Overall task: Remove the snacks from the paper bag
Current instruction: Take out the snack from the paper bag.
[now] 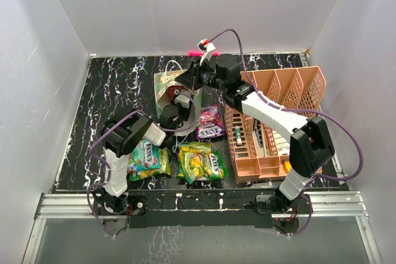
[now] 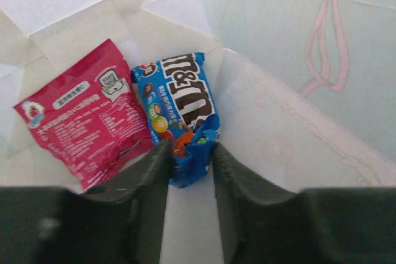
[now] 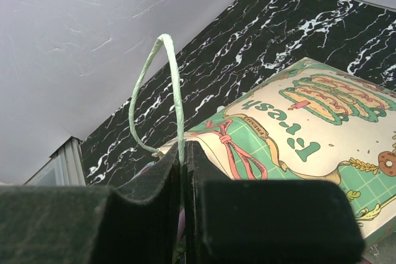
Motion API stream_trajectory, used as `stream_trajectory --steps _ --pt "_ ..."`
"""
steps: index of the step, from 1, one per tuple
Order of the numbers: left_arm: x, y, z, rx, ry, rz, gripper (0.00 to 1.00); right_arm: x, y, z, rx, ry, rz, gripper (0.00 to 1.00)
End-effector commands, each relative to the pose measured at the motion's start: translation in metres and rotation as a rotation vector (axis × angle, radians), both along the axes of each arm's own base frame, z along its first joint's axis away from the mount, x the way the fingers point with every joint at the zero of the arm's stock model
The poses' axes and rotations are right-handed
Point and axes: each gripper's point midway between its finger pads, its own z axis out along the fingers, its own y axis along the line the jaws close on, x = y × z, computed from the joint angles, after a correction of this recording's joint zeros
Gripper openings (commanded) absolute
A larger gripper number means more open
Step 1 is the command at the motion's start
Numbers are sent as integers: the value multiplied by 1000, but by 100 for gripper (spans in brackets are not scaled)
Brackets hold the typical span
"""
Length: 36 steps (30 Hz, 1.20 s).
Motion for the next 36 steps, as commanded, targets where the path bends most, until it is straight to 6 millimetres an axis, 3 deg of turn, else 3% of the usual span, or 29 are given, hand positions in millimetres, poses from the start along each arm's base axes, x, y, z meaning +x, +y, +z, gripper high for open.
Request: stream_trajectory --steps 1,8,14,27,32,36 --pt "13 -1 8 3 -11 -15 24 4 -5 51 60 -125 -27 7" --pt "5 -6 20 5 -11 -88 0 7 -6 48 52 -125 -42 7" --pt "-21 -9 46 -36 4 -161 0 15 -8 45 39 -134 -78 7" --pt "-101 3 108 -123 126 -294 0 41 -25 38 30 -128 -188 7" --pt "-162 6 156 -245 216 -416 0 53 -38 42 29 -126 -249 7" --pt "-205 31 220 -292 161 -447 0 61 -46 39 16 -118 -280 7"
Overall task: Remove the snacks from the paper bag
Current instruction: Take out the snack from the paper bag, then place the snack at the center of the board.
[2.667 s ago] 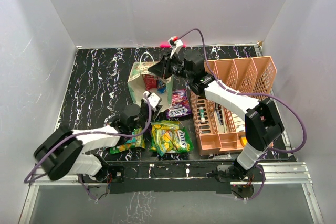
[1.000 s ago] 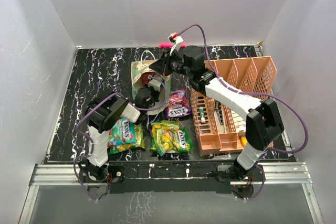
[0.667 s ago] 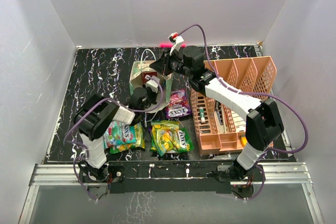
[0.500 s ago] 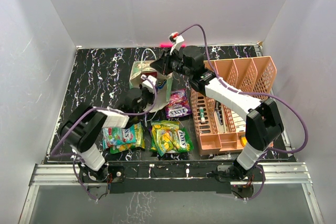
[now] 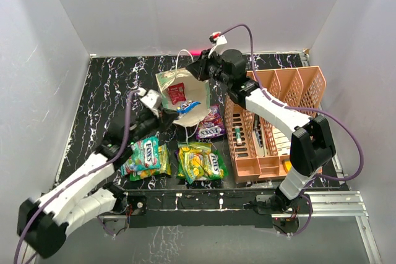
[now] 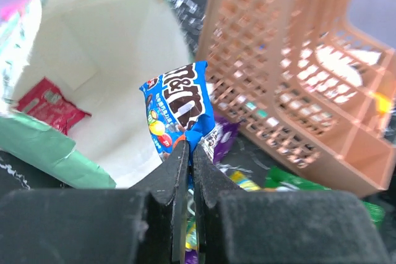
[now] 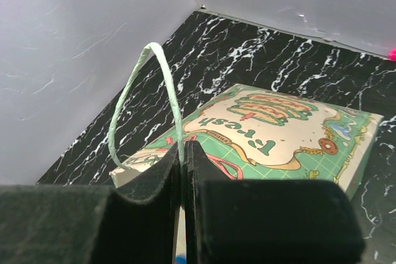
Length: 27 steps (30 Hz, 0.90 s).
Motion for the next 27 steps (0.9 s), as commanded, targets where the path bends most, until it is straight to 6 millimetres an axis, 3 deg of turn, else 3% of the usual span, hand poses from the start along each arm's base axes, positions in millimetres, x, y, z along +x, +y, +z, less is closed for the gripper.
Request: stream_trajectory --steps 1,5,8,11,14,18,21,24,27 --pt "-54 22 64 -67 20 -42 0 14 -10 37 44 -76 -59 7" --pt "-62 60 107 -24 -18 100 0 15 -13 37 50 -70 -60 7" --pt "-47 95 123 25 -8 311 0 13 -12 38 58 -65 -54 7" --pt "-24 143 123 96 -35 610 0 10 -13 39 64 -61 -49 7" --pt "-2 153 113 185 -92 695 0 8 -13 39 63 -59 -47 7" --pt "33 151 87 236 -105 740 0 7 -18 41 45 -68 -57 7" --pt "59 153 58 177 -36 739 0 5 -20 44 45 -73 -61 7" --pt "81 168 14 111 93 797 0 5 -20 44 48 -71 -58 7" --pt "88 163 -38 131 220 767 0 6 -19 44 50 -68 -55 7"
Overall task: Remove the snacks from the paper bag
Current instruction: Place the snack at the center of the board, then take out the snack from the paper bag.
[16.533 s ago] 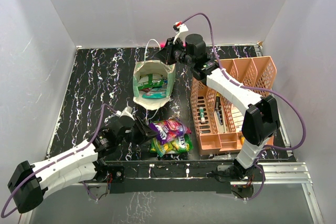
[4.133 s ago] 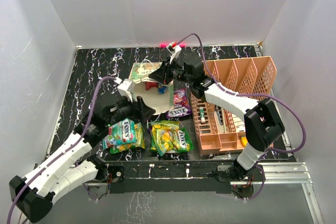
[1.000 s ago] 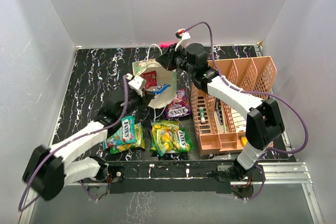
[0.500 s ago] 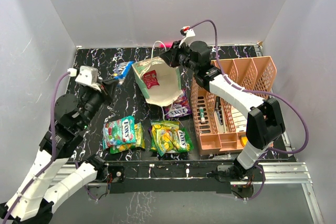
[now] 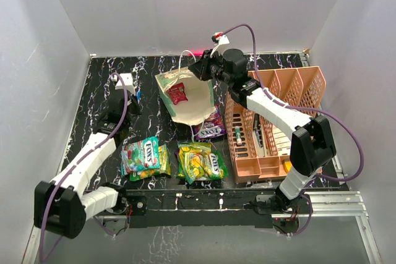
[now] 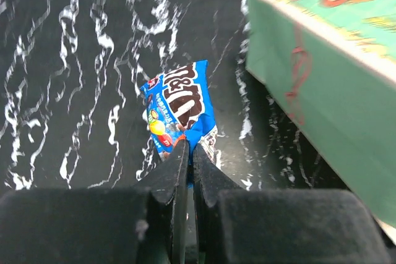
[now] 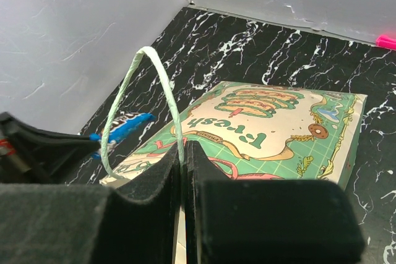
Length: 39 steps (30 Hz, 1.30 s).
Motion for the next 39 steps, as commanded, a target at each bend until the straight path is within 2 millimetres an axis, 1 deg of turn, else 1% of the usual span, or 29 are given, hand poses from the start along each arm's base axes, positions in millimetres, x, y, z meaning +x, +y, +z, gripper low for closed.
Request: stream_trajectory --steps 1,2,6,10,12,14,16,17,18,19,20,21,24,26,29,31,33,35,38,39 --pt "16 -10 -29 -137 19 -14 0 -3 -7 49 53 -106 -9 7" --pt "12 -13 -43 -137 38 -39 0 -4 -6 51 57 -107 -4 7" --pt "0 -22 -66 -155 54 -106 0 -4 -5 50 59 -108 -1 7" --pt "-12 -17 -99 -110 144 -106 0 -3 -5 47 59 -103 1 7" --pt "-17 -19 -107 -106 154 -129 0 -3 -4 46 61 -99 4 7" --pt "-20 -19 -112 -124 166 -117 0 -4 -3 46 67 -96 6 7" --pt "-24 -16 -118 -153 205 -68 0 -4 -2 46 75 -95 11 7" --pt "-27 -11 -118 -172 218 -19 13 -5 -2 46 77 -91 15 7" --pt "-30 -9 -115 -190 222 9 28 -6 -1 46 79 -92 20 7" --pt "-32 -9 -107 -206 207 12 42 -6 -1 46 79 -90 22 7" --pt "-34 -11 -96 -224 184 1 51 -7 -1 47 80 -91 23 7" --pt "-36 -15 -78 -245 136 -28 53 -7 -1 47 81 -92 24 7" --pt "-43 -22 -36 -278 59 -94 51 -11 2 47 86 -90 57 7" --pt "-52 -32 -15 -321 33 -151 47 -15 8 46 93 -85 97 7" --pt "-67 -59 13 -442 -18 -290 39 -23 19 45 103 -86 163 7" --pt "-76 -77 29 -520 -47 -379 34 -29 28 46 103 -92 193 7" --pt "-83 -92 38 -557 -66 -443 30 -37 40 47 107 -98 212 7" --pt "-91 -106 39 -547 -84 -483 29 -46 54 46 111 -99 237 7" --pt "-102 -124 37 -480 -117 -521 30 -49 63 43 112 -91 242 7" --pt "-111 -136 37 -462 -118 -560 30 -47 63 42 110 -86 239 7"
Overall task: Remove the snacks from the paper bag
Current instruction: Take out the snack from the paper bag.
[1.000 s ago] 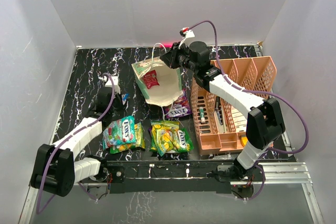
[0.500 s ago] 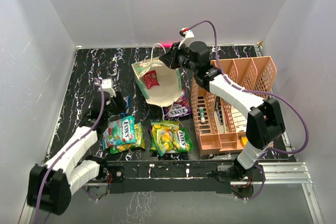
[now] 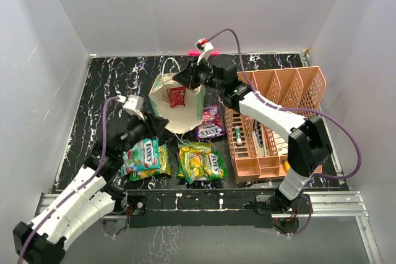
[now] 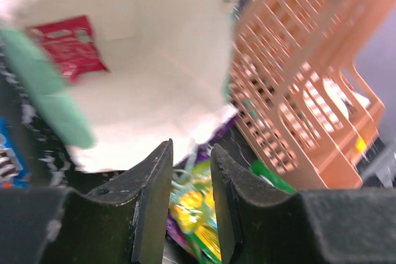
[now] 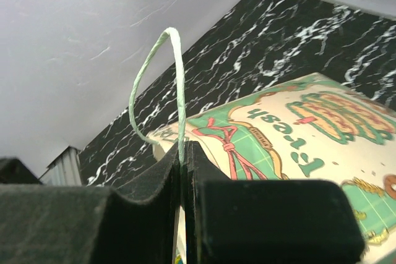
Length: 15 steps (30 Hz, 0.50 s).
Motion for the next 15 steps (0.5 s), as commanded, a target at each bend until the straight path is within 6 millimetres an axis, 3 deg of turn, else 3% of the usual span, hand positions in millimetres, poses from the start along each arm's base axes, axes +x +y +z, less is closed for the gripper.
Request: stream_trajectory --steps 1,4,7,10,15 --pt "-23 -36 4 42 -72 -89 30 -3 16 32 68 -73 25 7" --pt "-29 -53 -11 167 -68 -96 31 -3 14 30 65 -66 14 7" --pt "-19 -62 -27 332 -90 -26 30 -3 13 30 65 -67 7 7" --pt "4 -59 -43 411 -116 98 12 -3 12 34 72 -71 4 7" --pt "33 -77 -71 441 -123 134 5 -6 9 41 72 -82 3 7"
